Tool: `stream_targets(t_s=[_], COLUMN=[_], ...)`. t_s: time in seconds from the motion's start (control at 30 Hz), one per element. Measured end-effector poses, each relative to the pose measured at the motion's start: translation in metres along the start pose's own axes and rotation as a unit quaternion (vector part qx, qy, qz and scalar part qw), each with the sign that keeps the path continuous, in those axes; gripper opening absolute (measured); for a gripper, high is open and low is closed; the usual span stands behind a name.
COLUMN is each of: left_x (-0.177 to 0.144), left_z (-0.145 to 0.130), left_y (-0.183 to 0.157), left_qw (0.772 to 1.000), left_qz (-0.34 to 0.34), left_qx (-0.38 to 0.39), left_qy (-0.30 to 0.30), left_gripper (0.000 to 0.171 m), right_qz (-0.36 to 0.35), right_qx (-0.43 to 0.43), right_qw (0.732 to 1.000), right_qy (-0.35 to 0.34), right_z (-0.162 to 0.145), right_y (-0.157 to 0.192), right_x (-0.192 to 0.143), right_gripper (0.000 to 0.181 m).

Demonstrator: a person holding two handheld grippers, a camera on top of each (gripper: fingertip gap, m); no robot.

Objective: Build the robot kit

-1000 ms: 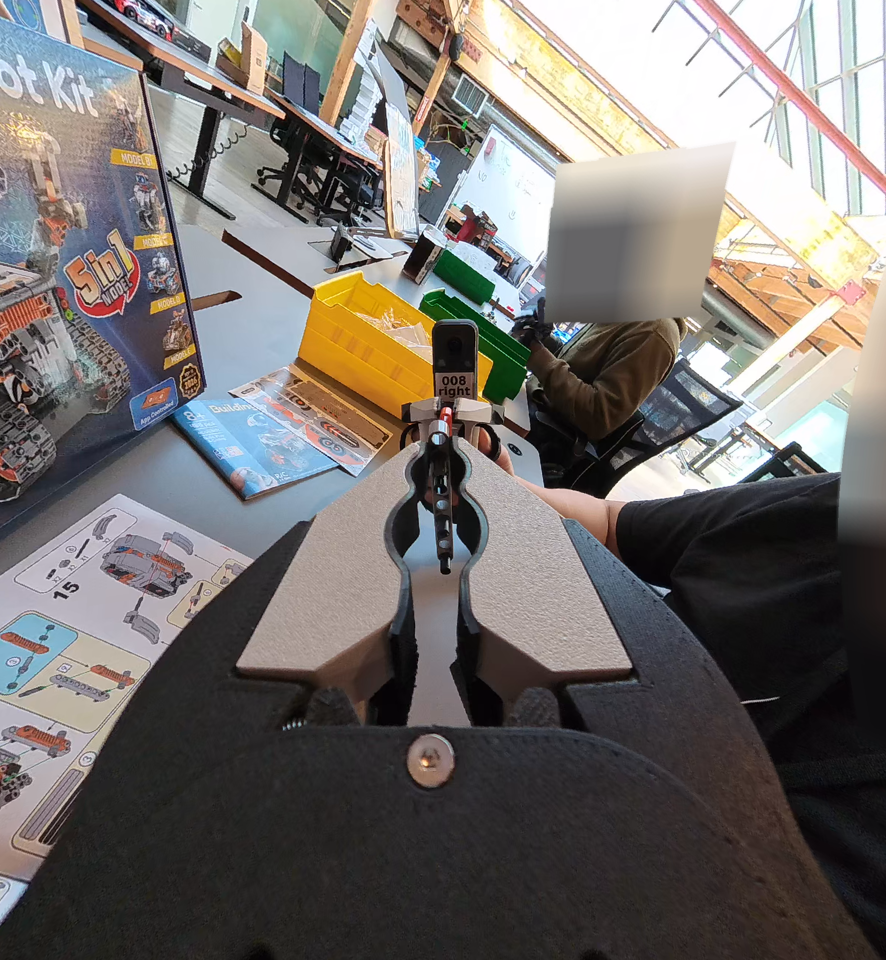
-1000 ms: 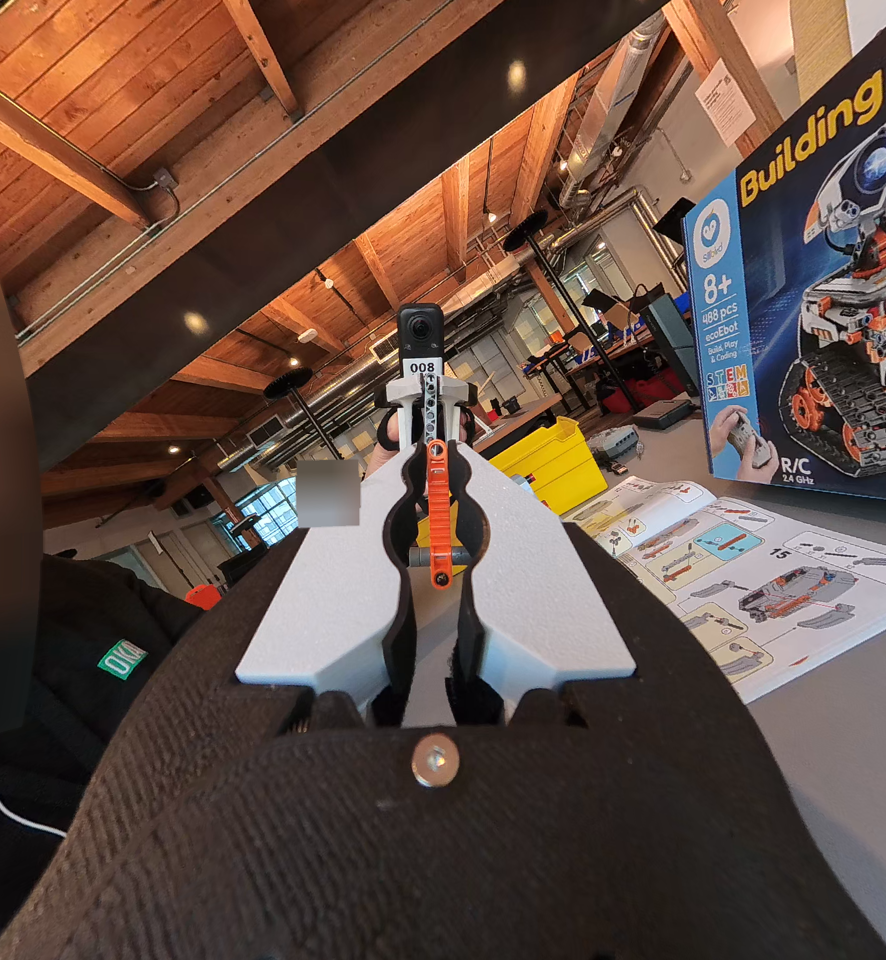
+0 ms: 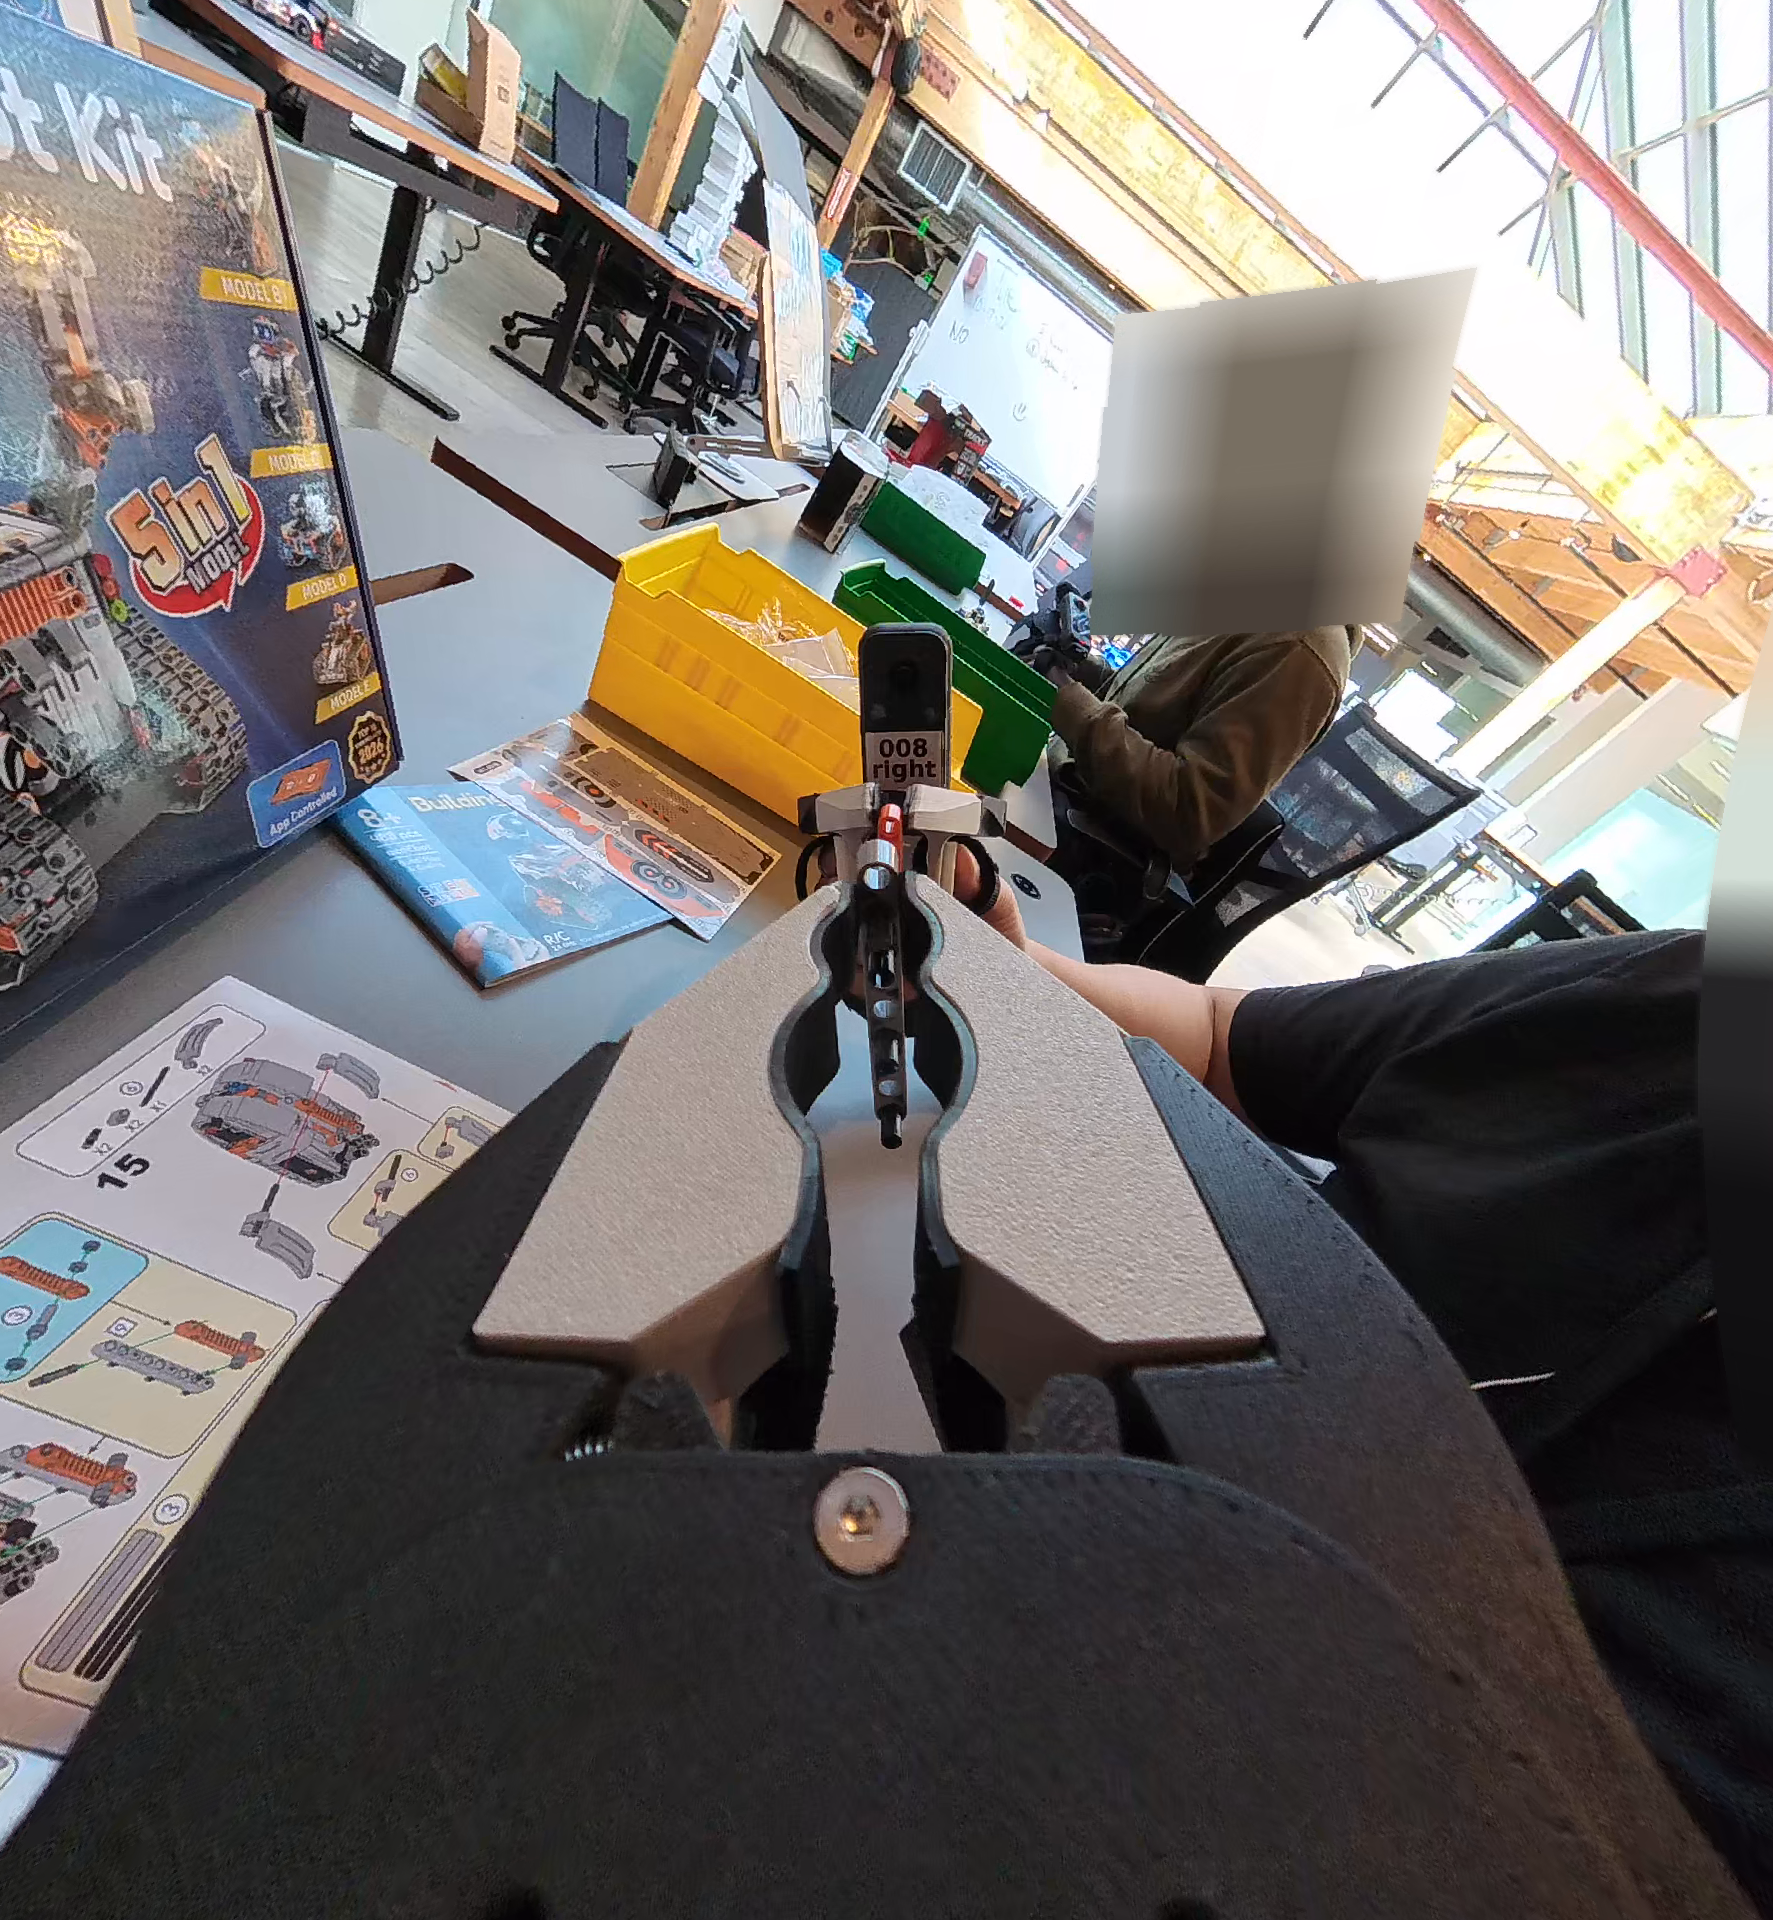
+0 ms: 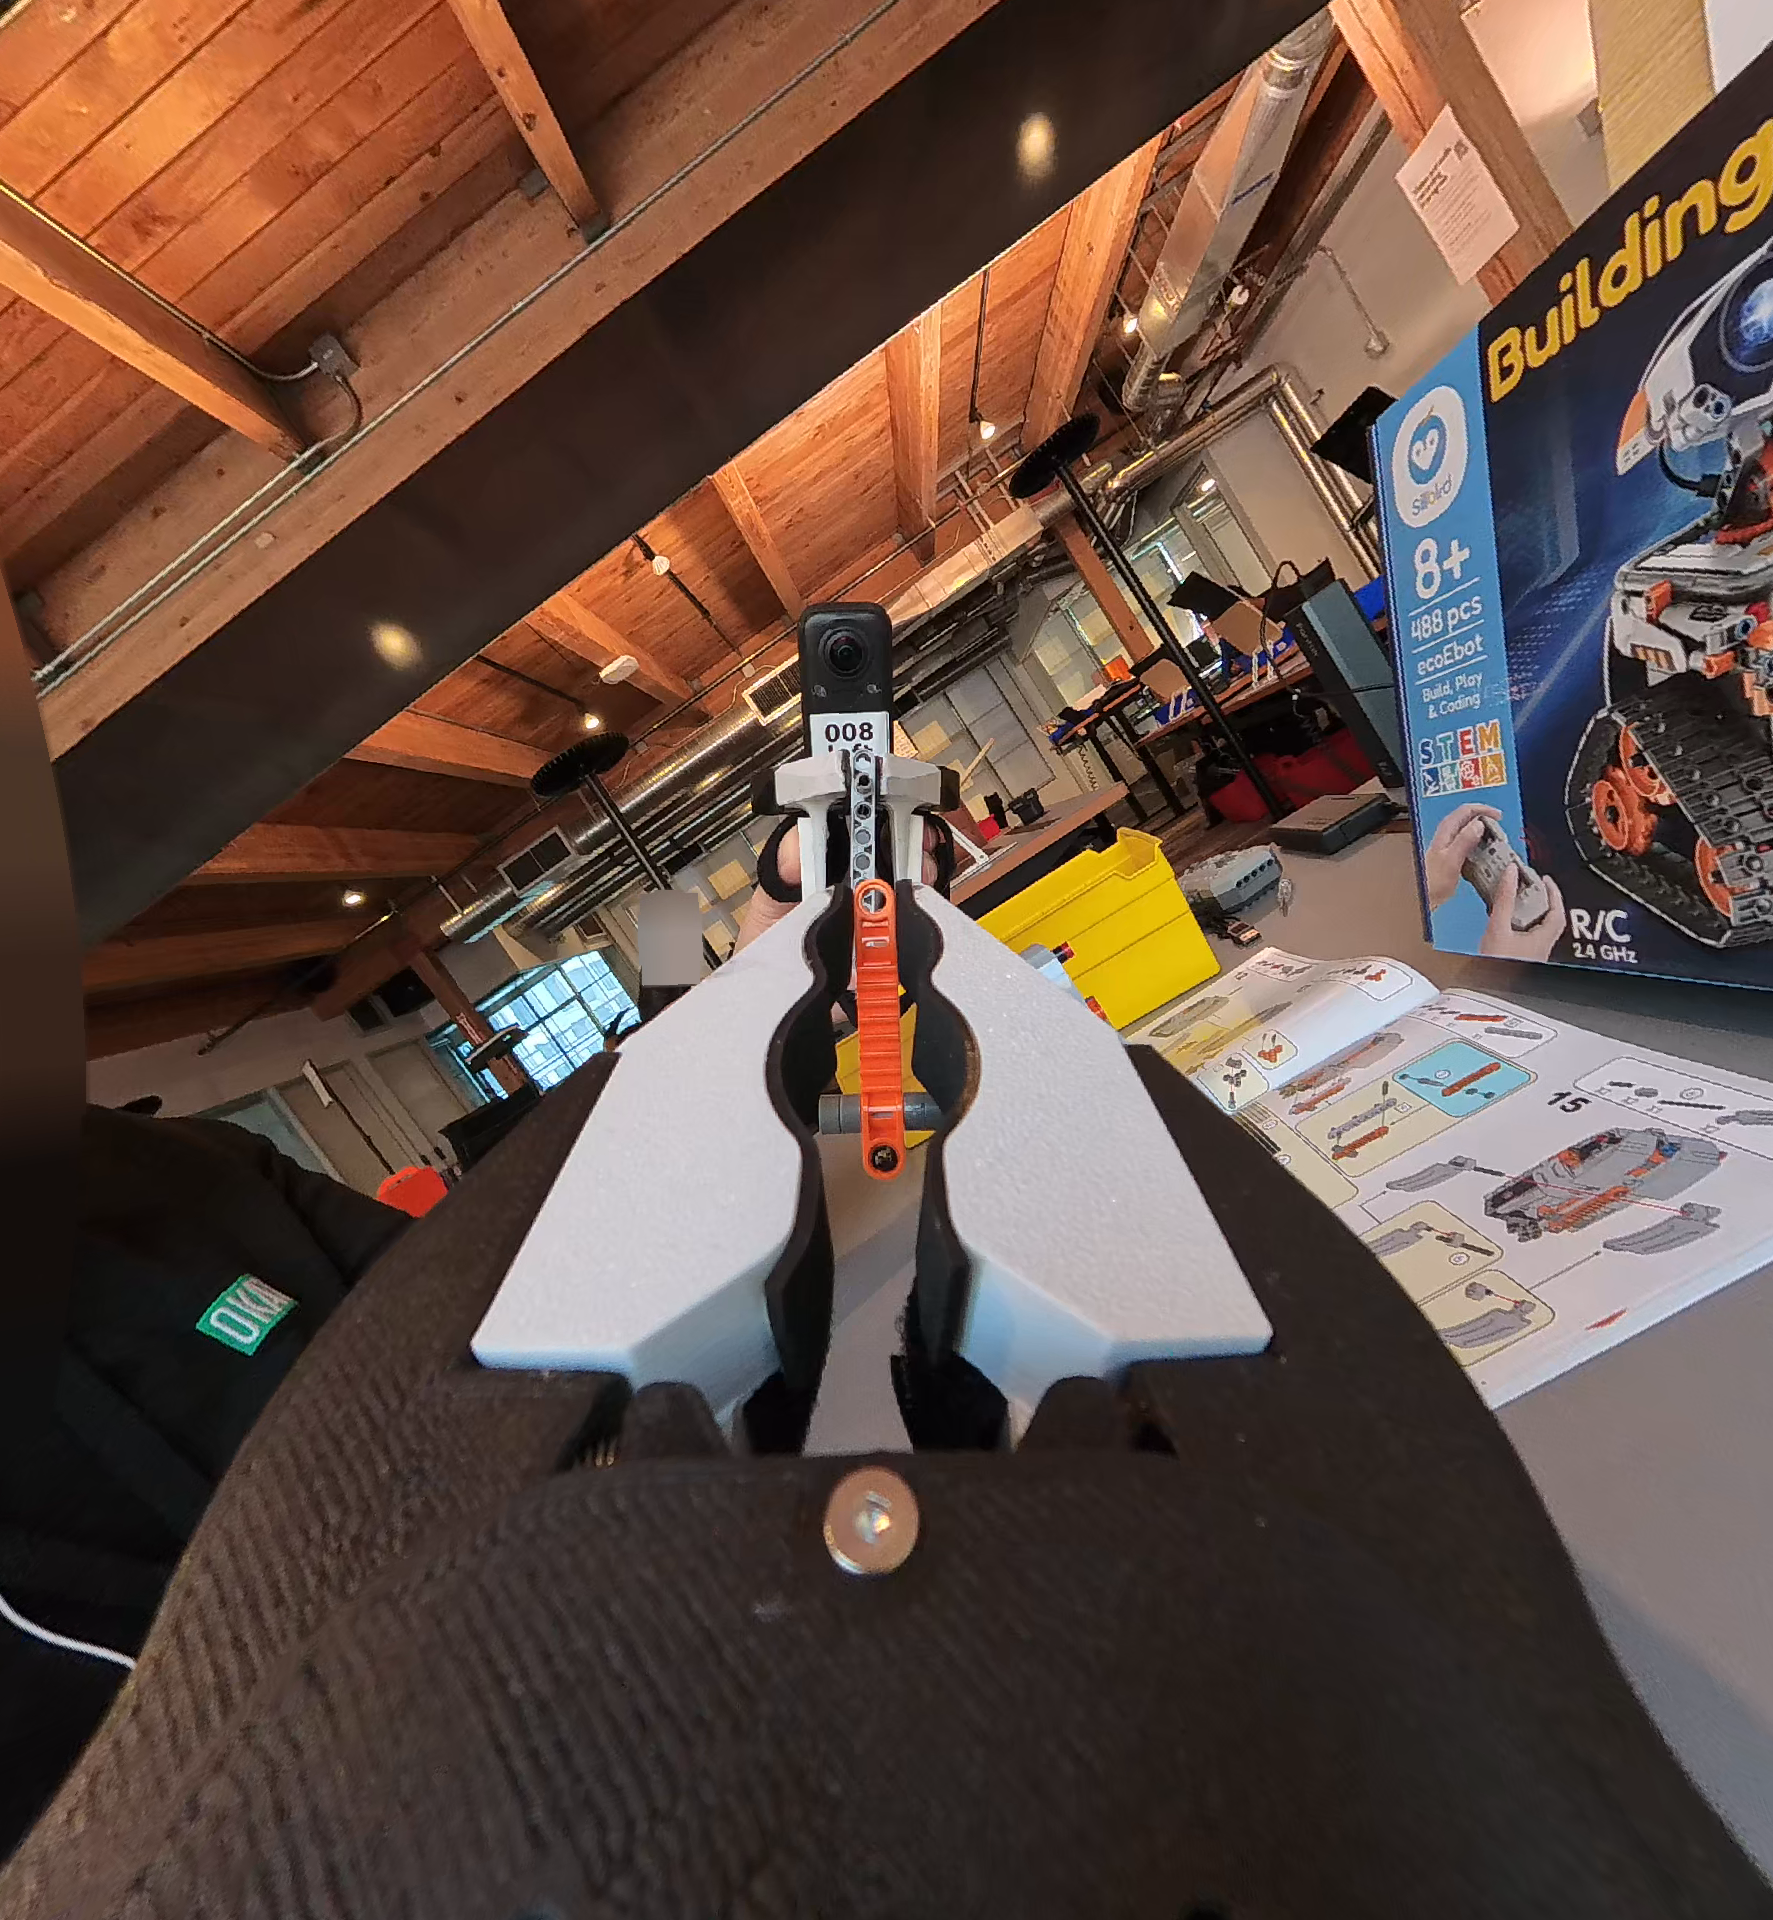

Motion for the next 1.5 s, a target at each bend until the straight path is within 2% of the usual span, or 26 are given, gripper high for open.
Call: stream_targets(t_s=[0.57, 0.8, 0.93, 1.07, 1.23, 1.33, 1.5], left_x=[-0.002, 0.0, -0.001, 0.004, 0.038, 0.057, 0.071], left_z=[-0.002, 0.008, 0.012, 0.009, -0.012, -0.019, -0.02], left_y=[0.0, -0.051, -0.066, -0.057, -0.041, -0.032, -0.028], left_qw=[1.0, 0.987, 0.979, 0.983, 0.991, 0.994, 0.993], left_qz=[-0.01, -0.158, -0.199, -0.183, -0.126, -0.103, -0.106], left_qx=[-0.006, 0.021, 0.018, -0.008, -0.016, -0.013, -0.023], left_qy=[0.0, -0.027, -0.035, -0.03, 0.031, 0.047, 0.034], left_gripper=[0.004, 0.005, 0.005, 0.005, 0.005, 0.004, 0.005], right_qz=[0.0, 0.001, 0.004, 0.016, 0.064, 0.052, 0.023], right_qx=[0.01, 0.008, 0.005, 0.004, 0.008, -0.003, 0.005], right_qw=[1.0, 1.0, 1.0, 1.0, 0.998, 0.998, 1.0], right_qy=[0.004, 0.006, 0.007, 0.011, 0.019, 0.024, 0.012], right_z=[-0.003, -0.003, -0.002, -0.004, -0.013, -0.018, -0.015], right_y=[-0.005, -0.003, -0.001, 0.009, 0.039, 0.038, 0.023], right_x=[0.001, 0.001, 0.001, 0.004, 0.015, 0.018, 0.015], right_gripper=[0.006, 0.005, 0.005, 0.006, 0.005, 0.006, 0.006])
Point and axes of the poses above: each gripper's, where its closed fingertips meet, x out along the fingers, z out of its top, y = z × x across the jaws, the point moved 1 cm from there along -x, back along the fingers, and after that the axes turned 15 degrees about x, right-handed, at the moved point
